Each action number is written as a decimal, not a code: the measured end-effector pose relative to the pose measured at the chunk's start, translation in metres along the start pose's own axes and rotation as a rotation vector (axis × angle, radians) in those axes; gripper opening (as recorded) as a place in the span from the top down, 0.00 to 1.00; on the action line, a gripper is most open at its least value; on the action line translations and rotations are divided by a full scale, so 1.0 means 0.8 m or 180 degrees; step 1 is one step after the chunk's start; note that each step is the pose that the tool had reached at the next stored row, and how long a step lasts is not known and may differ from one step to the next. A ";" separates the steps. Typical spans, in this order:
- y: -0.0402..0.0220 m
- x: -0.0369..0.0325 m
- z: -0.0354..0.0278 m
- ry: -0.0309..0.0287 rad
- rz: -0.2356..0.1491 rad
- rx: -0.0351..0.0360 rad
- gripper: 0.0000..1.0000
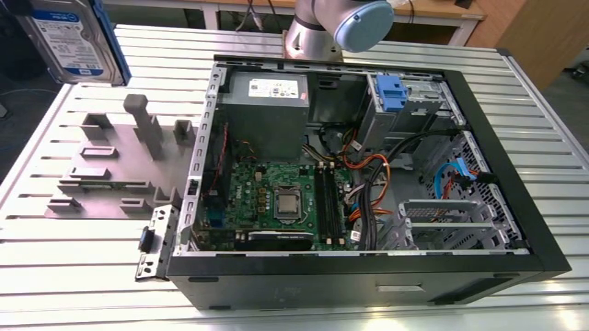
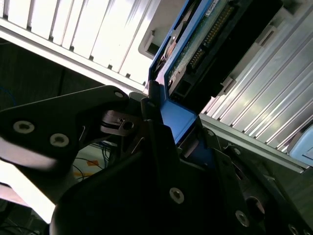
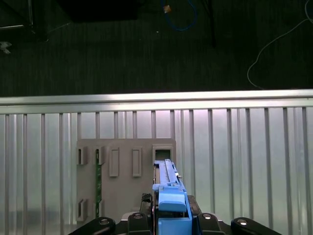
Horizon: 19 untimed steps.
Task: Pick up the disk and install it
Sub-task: 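Pick up the disk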
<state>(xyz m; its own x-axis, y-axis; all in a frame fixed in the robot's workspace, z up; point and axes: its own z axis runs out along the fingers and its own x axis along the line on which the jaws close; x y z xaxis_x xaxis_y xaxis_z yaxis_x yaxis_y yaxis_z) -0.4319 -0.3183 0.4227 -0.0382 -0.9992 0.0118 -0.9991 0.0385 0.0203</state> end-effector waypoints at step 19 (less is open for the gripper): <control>0.0002 0.0002 -0.0122 0.0000 0.0000 0.0000 0.63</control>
<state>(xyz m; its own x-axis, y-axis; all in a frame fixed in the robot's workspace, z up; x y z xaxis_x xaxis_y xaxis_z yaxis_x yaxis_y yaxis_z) -0.4319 -0.3183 0.4325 -0.0382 -0.9992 0.0118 -0.9991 0.0384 0.0203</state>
